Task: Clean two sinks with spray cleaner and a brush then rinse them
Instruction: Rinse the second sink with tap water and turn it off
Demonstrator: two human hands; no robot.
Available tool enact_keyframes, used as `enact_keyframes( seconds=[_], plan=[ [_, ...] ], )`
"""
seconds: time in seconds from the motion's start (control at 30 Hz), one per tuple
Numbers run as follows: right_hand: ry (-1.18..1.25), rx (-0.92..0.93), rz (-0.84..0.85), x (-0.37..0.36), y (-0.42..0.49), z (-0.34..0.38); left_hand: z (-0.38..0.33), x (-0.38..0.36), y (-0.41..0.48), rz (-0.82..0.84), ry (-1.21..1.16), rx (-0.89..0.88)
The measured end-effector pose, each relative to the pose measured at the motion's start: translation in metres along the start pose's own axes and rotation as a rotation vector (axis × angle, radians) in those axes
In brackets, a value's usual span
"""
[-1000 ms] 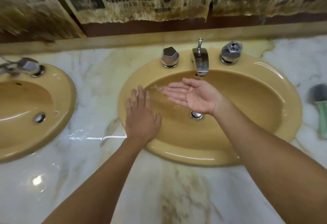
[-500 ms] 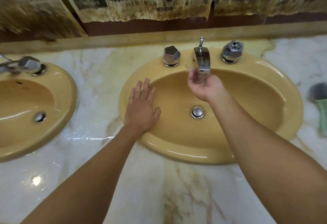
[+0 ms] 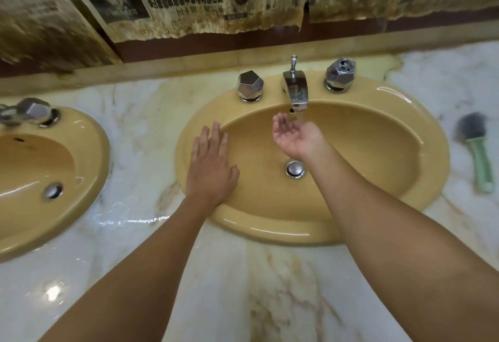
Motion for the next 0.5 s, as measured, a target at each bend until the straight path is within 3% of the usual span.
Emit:
enact_keyframes(
  seconds=[0.17, 0.27, 0.3, 0.37, 0.43, 0.5],
  plan=[
    [0.035, 0.038, 0.003, 0.002, -0.021, 0.029, -0.021, -0.027, 0.005, 0.246, 0.296, -0.193],
    [0.349, 0.266, 0.011, 0.041, -0.036, 0.094, -0.025, -0.039, 0.01, 0.35, 0.43, -0.241],
    [0.419, 0.31, -0.022, 0.058, -0.041, 0.104, -0.029, -0.038, 0.011, 0.355, 0.456, -0.268],
    [0.319, 0.272, -0.152, 0.087, -0.042, 0.097, -0.036, -0.05, 0.016, 0.379, 0.434, -0.316],
    [0.138, 0.187, -0.164, 0.092, -0.037, 0.076, -0.043, -0.058, 0.029, 0.415, 0.096, -0.222],
    [0.006, 0.136, -0.118, 0.076, -0.034, 0.062, -0.054, -0.056, 0.043, 0.4, -0.561, 0.082]
  ],
)
Point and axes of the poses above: each hand's wrist, its own y-axis towards the middle knuckle, its own x-axis out of the back of the hand, z = x × y, the point moved 9 cm from there along y, towards the middle knuckle, and after that the axes turned 5 degrees about -y, right-handed, at the moved point
